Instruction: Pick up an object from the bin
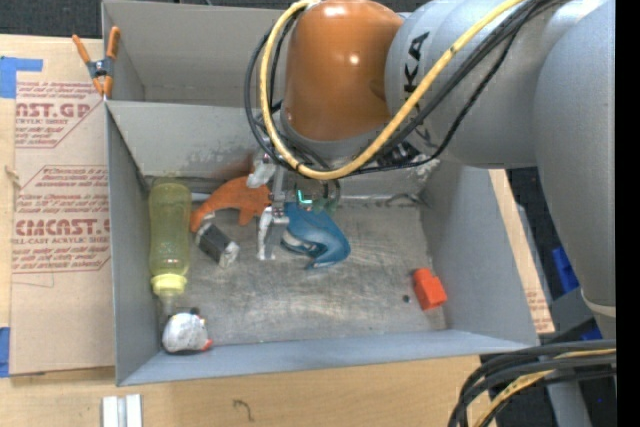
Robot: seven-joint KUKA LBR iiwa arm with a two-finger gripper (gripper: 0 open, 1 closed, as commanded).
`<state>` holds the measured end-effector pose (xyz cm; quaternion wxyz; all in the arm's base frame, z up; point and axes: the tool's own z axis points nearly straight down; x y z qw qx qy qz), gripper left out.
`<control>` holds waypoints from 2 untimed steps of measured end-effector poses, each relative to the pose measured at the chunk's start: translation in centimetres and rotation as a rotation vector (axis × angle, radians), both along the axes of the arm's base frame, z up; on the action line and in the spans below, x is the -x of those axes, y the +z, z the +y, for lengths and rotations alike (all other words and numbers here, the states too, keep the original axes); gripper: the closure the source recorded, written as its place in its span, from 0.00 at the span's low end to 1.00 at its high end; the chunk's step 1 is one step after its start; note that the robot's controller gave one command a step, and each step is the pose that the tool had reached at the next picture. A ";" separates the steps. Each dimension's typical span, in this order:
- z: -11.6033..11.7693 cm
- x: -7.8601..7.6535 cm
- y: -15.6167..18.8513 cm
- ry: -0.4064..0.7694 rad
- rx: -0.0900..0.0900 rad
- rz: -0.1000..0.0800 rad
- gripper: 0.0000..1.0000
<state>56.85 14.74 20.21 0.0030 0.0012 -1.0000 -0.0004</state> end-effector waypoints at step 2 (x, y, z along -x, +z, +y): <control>-0.2 -0.2 -2.3 0.048 0.000 -0.009 0.00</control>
Offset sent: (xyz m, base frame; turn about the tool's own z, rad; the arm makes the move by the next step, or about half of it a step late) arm 0.0016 -0.0033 -0.0348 -0.0672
